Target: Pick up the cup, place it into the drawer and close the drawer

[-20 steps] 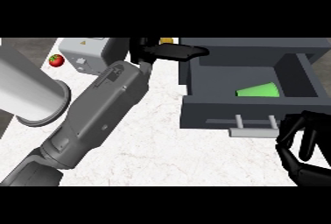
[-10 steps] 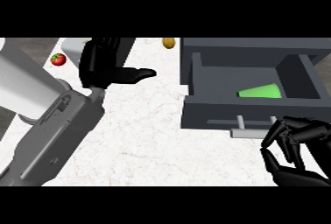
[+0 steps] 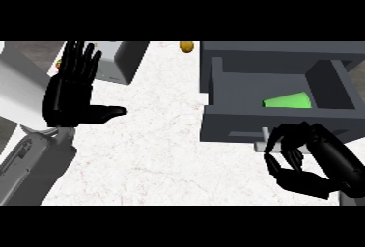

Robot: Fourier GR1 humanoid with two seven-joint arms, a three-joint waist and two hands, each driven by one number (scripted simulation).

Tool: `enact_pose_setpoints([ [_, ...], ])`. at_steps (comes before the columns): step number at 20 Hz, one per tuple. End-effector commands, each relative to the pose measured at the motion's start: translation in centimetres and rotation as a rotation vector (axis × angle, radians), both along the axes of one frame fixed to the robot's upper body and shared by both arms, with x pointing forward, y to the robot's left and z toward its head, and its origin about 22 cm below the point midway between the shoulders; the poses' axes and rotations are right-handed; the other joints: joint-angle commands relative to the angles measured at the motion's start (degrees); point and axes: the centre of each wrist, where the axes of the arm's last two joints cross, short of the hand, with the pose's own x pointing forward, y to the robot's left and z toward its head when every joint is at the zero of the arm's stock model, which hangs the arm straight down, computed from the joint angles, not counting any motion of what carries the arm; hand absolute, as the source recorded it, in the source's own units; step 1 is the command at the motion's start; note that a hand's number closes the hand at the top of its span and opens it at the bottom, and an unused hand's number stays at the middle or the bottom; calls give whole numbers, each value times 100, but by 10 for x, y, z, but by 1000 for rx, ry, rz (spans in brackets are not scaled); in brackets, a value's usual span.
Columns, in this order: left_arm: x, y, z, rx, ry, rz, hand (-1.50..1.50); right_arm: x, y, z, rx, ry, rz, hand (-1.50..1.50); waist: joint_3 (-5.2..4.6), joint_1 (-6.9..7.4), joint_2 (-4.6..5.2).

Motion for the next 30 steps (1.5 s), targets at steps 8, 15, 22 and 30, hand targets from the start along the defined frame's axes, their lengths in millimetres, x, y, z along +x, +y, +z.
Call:
enact_pose_setpoints([
  [8, -49, 68, -20, 9, 8, 1, -150, 37, 36, -72, -261, -43, 2, -150, 2, -112, 11],
  [15, -63, 81, -45, 0, 2, 32, -150, 84, 26, -107, -406, 46, -6, -150, 3, -87, 29],
  [22, -68, 101, -53, -14, 17, 14, -150, 117, 29, -141, -366, 60, -31, -150, 4, -72, 45],
  [30, -57, 94, -39, -35, -8, -27, -150, 172, 7, -109, -307, 111, -21, -150, 12, 35, 96],
])
